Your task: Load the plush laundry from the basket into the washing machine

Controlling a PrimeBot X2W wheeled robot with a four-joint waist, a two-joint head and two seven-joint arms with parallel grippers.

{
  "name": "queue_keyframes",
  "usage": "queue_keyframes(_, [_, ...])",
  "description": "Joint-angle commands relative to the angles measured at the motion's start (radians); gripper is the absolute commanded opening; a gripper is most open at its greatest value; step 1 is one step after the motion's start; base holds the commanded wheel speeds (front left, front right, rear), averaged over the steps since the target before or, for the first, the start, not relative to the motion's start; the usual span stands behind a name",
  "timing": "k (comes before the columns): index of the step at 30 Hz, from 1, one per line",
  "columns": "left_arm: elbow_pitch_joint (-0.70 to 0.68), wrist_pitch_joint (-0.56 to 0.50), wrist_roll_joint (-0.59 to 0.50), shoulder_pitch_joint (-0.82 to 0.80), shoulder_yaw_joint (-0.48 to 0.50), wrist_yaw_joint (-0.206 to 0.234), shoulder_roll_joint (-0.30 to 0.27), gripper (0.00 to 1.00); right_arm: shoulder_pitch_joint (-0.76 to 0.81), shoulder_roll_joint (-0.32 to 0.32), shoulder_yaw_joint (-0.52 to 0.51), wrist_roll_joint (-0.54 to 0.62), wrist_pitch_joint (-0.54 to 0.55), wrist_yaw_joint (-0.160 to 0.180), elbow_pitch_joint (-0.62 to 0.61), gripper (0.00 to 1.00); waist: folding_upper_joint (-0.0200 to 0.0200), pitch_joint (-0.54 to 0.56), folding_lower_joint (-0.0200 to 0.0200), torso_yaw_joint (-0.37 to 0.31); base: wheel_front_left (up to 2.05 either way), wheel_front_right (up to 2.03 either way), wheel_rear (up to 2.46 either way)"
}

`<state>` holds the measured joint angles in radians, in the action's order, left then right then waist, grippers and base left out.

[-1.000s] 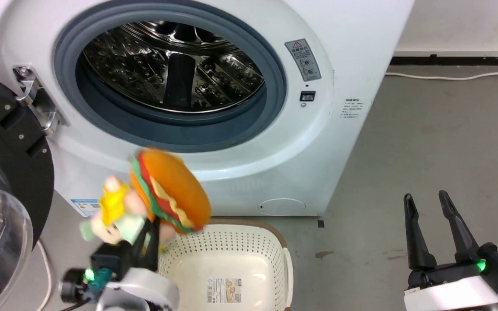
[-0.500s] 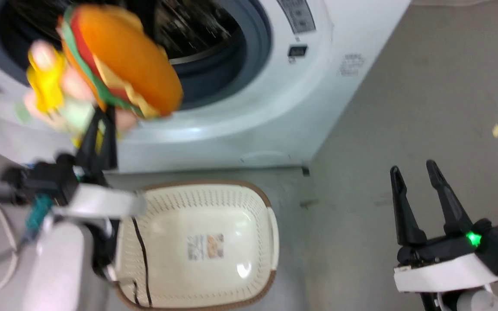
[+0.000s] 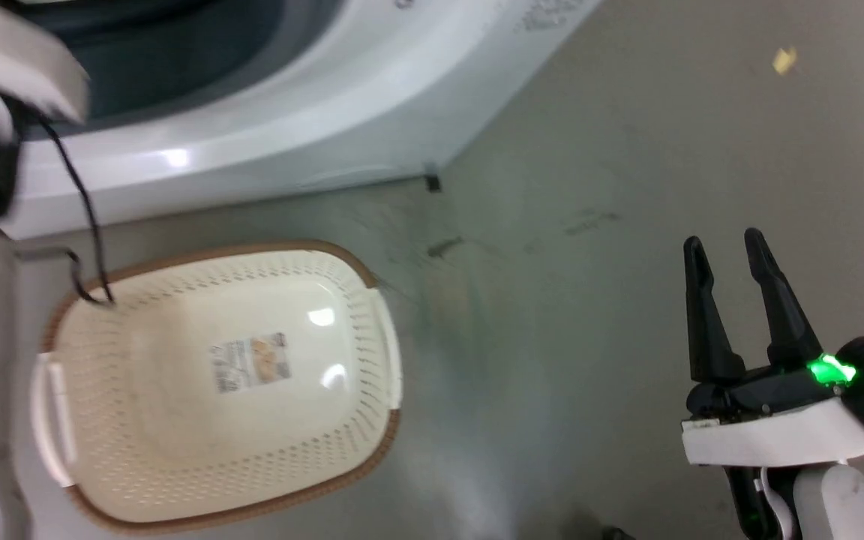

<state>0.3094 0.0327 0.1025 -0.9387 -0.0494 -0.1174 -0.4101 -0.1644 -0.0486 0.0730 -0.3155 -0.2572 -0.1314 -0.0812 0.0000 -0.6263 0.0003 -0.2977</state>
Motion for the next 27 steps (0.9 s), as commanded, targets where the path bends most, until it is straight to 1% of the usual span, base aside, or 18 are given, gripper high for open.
queue_keyframes(1, [0.026, -0.023, -0.007, -0.048, -0.008, -0.005, -0.018, 0.0, -0.016, -0.002, 0.003, -0.011, -0.005, 0.001, 0.0, 1.0, 0.0, -0.064, -0.0003, -0.058, 0.0, 0.0, 0.0])
queue_keyframes(5, [0.152, -0.11, -0.015, -0.164, -0.034, -0.009, -0.078, 0.0, -0.027, -0.002, 0.015, -0.03, -0.005, 0.001, 0.005, 1.0, 0.0, -0.091, -0.0003, -0.074, 0.0, 0.0, 0.0])
queue_keyframes(11, [0.319, -0.163, -0.024, -0.275, -0.091, -0.012, -0.13, 0.0, -0.041, -0.002, 0.02, -0.045, -0.005, 0.001, 0.009, 1.0, 0.0, -0.108, -0.0003, -0.08, 0.0, 0.0, 0.0])
queue_keyframes(18, [0.447, -0.194, -0.014, -0.326, -0.177, -0.013, -0.144, 0.0, -0.057, -0.002, 0.02, -0.043, -0.005, 0.001, 0.012, 1.0, 0.0, -0.112, -0.0003, -0.069, 0.0, 0.0, 0.0])
queue_keyframes(22, [0.491, -0.173, 0.012, -0.326, -0.206, -0.013, -0.139, 0.0, -0.06, -0.002, 0.012, -0.031, -0.005, 0.001, 0.014, 1.0, 0.0, -0.091, -0.0003, -0.056, 0.0, 0.0, 0.0])
queue_keyframes(23, [0.5, -0.159, 0.014, -0.324, -0.211, -0.013, -0.138, 0.52, -0.059, -0.002, 0.01, -0.027, -0.005, 0.001, 0.015, 1.0, 0.0, -0.083, -0.0003, -0.051, 0.0, 0.0, 0.0])
queue_keyframes(24, [0.509, -0.145, 0.019, -0.319, -0.213, -0.013, -0.135, 1.0, -0.058, -0.002, 0.007, -0.023, -0.005, 0.001, 0.015, 1.0, 0.0, -0.073, -0.0003, -0.047, 0.0, 0.0, 0.0])
queue_keyframes(27, [0.537, -0.097, 0.037, -0.293, -0.213, -0.013, -0.115, 1.0, -0.054, -0.002, -0.001, -0.006, -0.005, 0.001, 0.018, 1.0, 0.0, -0.029, -0.0003, -0.03, 0.0, 0.0, 0.0])
